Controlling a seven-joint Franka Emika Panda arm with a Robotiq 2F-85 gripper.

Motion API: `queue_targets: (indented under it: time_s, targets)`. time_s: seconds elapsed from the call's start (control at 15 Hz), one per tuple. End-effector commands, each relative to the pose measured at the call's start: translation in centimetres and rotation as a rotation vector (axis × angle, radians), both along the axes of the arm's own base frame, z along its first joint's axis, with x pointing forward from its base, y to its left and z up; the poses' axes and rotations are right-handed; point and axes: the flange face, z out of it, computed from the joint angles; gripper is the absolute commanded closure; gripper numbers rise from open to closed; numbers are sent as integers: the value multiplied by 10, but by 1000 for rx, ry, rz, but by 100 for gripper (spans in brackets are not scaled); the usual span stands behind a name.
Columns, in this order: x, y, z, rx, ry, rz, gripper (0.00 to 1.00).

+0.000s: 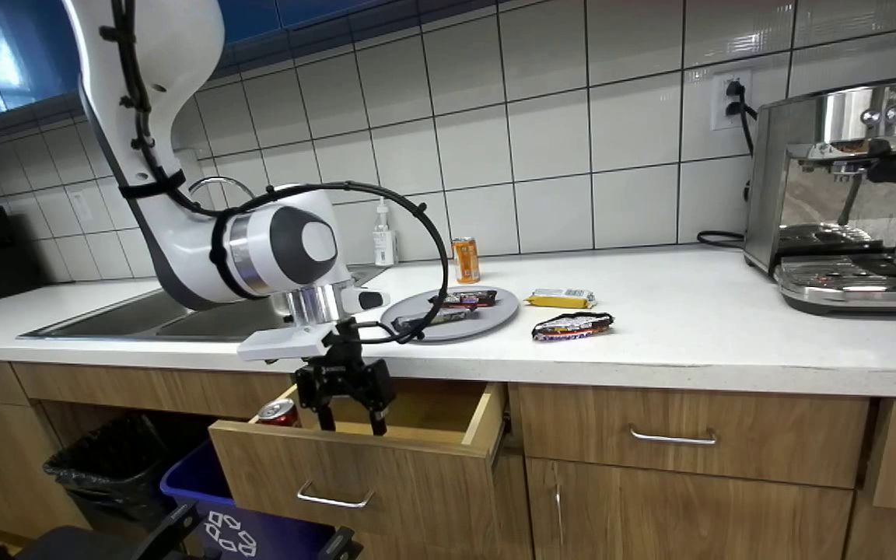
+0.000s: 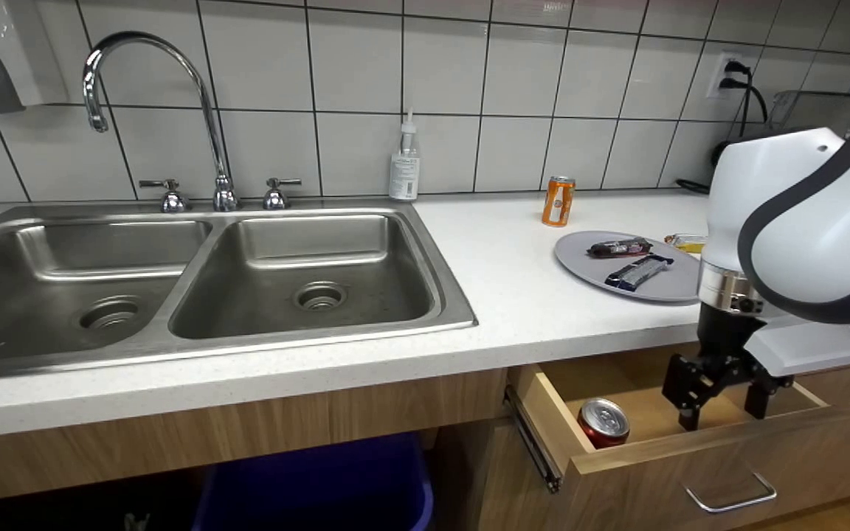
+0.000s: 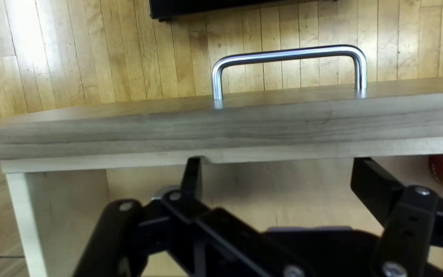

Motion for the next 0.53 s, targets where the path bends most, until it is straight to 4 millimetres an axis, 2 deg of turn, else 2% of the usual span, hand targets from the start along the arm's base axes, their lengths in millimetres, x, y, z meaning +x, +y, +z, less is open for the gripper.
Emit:
queue_targets:
  time_s: [0.0,0.47]
  targets:
    - [-33,-8,10,-1,64,-13,0]
    - [-54,-11,12,-6,106,-28,0]
